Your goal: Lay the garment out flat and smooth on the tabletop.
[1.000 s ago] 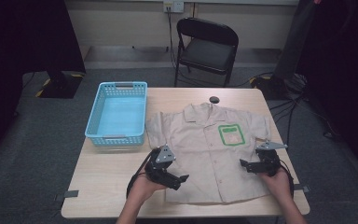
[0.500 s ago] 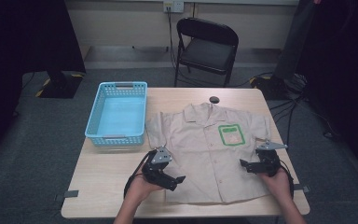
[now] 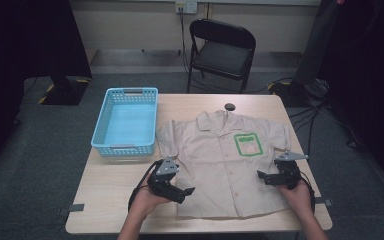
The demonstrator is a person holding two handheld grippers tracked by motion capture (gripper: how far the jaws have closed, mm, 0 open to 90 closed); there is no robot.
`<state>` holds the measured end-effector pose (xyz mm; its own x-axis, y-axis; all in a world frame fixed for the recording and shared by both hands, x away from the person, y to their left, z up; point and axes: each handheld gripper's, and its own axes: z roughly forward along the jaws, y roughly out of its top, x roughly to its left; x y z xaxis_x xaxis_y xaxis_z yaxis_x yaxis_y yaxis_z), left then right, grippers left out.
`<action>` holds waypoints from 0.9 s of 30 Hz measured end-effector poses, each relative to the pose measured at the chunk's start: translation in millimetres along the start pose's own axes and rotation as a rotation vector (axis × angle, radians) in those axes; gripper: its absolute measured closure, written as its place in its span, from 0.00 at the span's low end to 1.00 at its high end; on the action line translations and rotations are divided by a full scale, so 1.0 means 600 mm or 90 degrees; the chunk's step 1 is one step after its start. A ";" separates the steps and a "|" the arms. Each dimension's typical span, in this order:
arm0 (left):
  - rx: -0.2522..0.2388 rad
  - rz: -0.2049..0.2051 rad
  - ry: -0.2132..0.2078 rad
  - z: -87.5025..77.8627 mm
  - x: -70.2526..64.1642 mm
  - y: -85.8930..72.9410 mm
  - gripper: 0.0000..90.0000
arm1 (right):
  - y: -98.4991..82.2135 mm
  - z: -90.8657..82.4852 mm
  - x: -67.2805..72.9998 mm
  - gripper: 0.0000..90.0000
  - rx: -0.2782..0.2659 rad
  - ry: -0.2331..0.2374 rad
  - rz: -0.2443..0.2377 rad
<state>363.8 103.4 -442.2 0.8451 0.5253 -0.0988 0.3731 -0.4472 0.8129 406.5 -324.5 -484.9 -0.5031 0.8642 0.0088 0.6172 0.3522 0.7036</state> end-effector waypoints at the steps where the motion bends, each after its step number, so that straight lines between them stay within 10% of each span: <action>1: 0.000 -0.001 -0.001 -0.001 0.001 -0.001 0.03 | 0.000 0.000 0.000 0.12 0.000 0.000 0.000; 27: -0.003 -0.007 0.014 -0.026 0.017 -0.021 0.03 | 0.000 0.000 0.000 0.11 0.001 0.000 -0.001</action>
<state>361.8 125.7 -444.3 0.8322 0.5462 -0.0954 0.3805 -0.4375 0.8147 406.5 -324.4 -484.9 -0.5034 0.8640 0.0080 0.6177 0.3534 0.7025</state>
